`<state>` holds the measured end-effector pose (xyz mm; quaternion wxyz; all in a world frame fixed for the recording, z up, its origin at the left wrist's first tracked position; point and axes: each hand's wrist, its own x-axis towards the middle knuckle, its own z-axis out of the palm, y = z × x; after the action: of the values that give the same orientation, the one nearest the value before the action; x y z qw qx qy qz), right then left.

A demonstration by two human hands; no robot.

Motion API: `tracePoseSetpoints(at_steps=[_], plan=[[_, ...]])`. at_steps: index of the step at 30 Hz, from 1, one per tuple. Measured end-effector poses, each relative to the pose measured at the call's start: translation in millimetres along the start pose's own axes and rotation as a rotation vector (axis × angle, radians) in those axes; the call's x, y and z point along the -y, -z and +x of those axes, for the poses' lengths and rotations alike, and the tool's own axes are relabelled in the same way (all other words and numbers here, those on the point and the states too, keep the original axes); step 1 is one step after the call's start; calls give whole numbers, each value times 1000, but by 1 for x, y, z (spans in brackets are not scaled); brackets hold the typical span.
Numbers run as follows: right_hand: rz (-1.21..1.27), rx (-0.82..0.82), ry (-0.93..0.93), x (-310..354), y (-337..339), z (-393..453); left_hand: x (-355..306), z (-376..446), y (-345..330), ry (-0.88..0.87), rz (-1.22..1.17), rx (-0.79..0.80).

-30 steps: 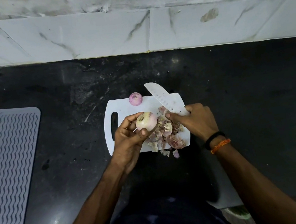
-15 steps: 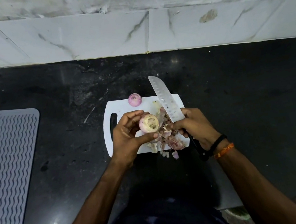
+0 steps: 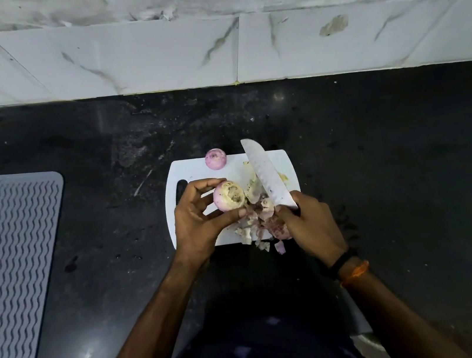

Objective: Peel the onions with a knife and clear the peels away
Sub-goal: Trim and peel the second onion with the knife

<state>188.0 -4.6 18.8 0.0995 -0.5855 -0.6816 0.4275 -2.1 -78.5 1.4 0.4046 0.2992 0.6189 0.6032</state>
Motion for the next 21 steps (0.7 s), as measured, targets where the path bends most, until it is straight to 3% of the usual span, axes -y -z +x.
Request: tracePoseSetpoints(at_steps=[4,9,14,21], plan=[[-161,-56,171,-28,-6,-22,4,-1,4,2,55,-54],[-303,-17,333,-51,-15,-52,7,0,13,6,54,-239],[-426,60,502,-74,-21,-62,10,-1,24,81,17,-266],[-495,-10,472,-76,-26,-45,16,-8,28,82,57,-206]])
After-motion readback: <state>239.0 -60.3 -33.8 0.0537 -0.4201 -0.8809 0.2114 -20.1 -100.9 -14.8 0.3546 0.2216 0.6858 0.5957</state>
